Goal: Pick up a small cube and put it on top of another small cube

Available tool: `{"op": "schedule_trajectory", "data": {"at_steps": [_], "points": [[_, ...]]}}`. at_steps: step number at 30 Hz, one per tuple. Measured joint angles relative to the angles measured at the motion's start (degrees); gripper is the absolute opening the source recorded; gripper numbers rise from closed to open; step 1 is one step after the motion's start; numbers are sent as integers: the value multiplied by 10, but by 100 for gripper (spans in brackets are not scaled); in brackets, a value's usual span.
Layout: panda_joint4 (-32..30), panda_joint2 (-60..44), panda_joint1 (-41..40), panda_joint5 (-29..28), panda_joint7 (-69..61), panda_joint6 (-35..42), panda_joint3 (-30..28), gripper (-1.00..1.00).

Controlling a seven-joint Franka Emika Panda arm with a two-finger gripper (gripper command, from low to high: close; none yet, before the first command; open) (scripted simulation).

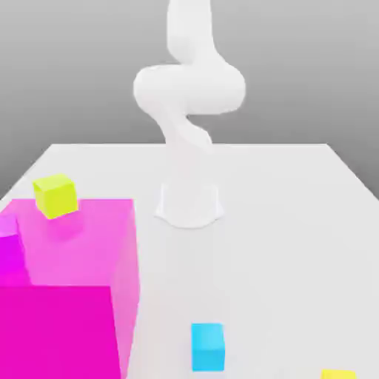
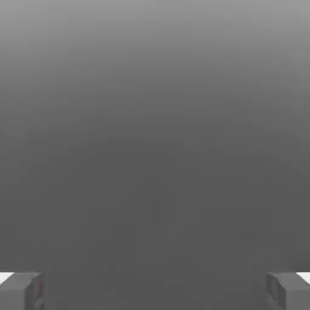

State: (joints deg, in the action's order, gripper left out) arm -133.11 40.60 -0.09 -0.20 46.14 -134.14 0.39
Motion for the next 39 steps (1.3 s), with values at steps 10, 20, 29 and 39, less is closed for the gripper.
{"op": "schedule_trajectory", "data": {"at_steps": [10,20,29,39], "points": [[-54,-211,-4,-8,12,-95,16,0],[-106,-419,2,-15,24,-189,24,0],[-115,-606,13,-23,33,-305,16,0],[-117,-595,10,-24,35,-296,19,-100]]}}
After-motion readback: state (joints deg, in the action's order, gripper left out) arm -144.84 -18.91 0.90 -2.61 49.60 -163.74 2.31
